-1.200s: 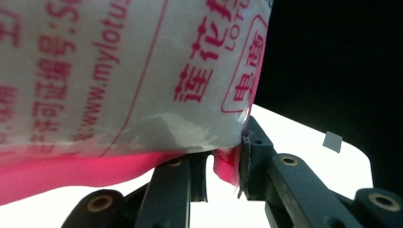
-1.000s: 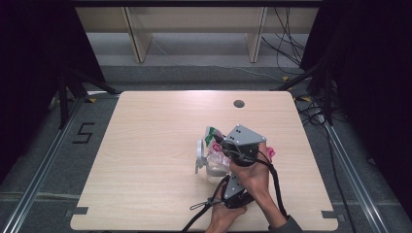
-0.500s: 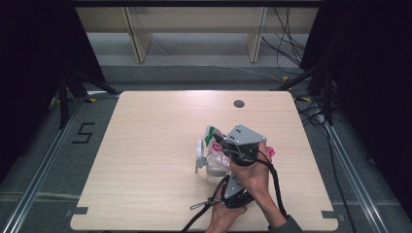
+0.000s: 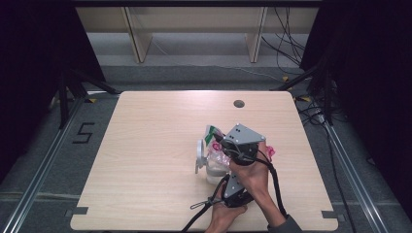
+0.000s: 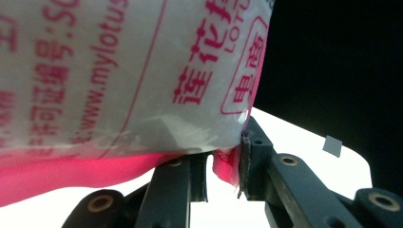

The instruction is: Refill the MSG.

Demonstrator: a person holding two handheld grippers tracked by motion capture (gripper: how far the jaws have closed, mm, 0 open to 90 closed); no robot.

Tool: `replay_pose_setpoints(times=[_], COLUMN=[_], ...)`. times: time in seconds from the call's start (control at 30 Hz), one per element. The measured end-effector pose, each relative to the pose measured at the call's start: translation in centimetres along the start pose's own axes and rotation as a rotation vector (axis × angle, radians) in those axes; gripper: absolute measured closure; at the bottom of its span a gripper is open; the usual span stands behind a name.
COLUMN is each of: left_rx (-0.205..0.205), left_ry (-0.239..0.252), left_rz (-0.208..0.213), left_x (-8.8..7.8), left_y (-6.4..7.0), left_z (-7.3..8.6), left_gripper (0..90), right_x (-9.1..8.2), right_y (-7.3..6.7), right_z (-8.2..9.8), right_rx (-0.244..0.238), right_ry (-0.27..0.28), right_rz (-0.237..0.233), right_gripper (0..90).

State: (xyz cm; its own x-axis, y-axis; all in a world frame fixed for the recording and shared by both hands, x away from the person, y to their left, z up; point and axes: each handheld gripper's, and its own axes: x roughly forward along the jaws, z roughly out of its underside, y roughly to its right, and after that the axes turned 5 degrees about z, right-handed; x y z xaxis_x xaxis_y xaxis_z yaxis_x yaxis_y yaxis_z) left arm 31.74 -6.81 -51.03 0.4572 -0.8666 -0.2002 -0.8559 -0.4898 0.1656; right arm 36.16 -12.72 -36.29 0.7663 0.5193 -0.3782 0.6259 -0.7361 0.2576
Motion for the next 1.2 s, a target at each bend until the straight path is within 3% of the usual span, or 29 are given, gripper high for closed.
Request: replay_pose_setpoints(times=[0.13, 0.2, 0.3, 0.43, 0.5, 0.57, 0.63, 0.67, 0.7, 0.73, 0.9, 0.97, 1.13, 1.2], left_rx=[-0.003, -0.003, -0.006, -0.004, -0.005, -0.006, -0.005, -0.004, -0.006, -0.006, -0.011, -0.008, -0.011, -0.008], left_ry=[0.006, 0.008, 0.014, -0.004, 0.003, 0.003, 0.002, 0.003, 0.003, 0.003, 0.011, 0.008, 0.008, 0.007], left_rz=[0.001, 0.001, 0.000, -0.014, -0.010, -0.004, -0.004, -0.004, -0.004, -0.004, -0.004, -0.004, 0.001, -0.001], left_x=[0.06, 0.08, 0.12, 0.07, 0.15, 0.17, 0.18, 0.19, 0.17, 0.15, 0.22, 0.19, 0.34, 0.33], left_y=[-0.01, -0.02, -0.01, 0.00, -0.04, -0.15, -0.19, -0.20, -0.21, -0.23, -0.23, -0.27, -0.26, -0.29], left_z=[0.01, 0.02, 0.02, -0.08, -0.07, -0.10, -0.13, -0.13, -0.13, -0.15, -0.18, -0.19, -0.28, -0.26], left_gripper=[75.7, 75.7, 75.7, 75.7, 75.7, 75.7, 75.7, 75.7, 75.7, 75.7, 75.7, 75.7, 75.7, 75.7], right_x=[0.00, 0.06, 0.08, 0.10, 0.10, 0.04, 0.10, 0.22, 0.16, 0.25, 0.23, 0.38, 0.29, 0.38], right_y=[0.05, -0.15, -0.07, -0.24, -0.13, -0.19, -0.23, -0.06, -0.24, -0.01, -0.26, -0.04, -0.23, -0.04], right_z=[-0.01, -0.01, -0.02, -0.02, -0.04, -0.04, -0.06, -0.10, -0.08, -0.14, -0.22, -0.22, -0.24, -0.22], right_rx=[-0.010, 0.004, -0.010, 0.017, 0.001, 0.034, 0.020, -0.011, 0.015, -0.012, -0.007, -0.031, -0.007, -0.029], right_ry=[0.010, -0.007, 0.011, -0.009, -0.006, -0.012, -0.012, 0.008, -0.004, 0.008, 0.000, 0.007, -0.009, -0.003], right_rz=[0.010, -0.011, 0.007, -0.009, -0.007, -0.007, 0.000, 0.012, 0.009, 0.010, 0.018, 0.013, -0.001, 0.012], right_gripper=[90.0, 90.0, 90.0, 90.0, 90.0, 90.0, 90.0, 90.0, 90.0, 90.0, 90.0, 90.0, 90.0, 90.0])
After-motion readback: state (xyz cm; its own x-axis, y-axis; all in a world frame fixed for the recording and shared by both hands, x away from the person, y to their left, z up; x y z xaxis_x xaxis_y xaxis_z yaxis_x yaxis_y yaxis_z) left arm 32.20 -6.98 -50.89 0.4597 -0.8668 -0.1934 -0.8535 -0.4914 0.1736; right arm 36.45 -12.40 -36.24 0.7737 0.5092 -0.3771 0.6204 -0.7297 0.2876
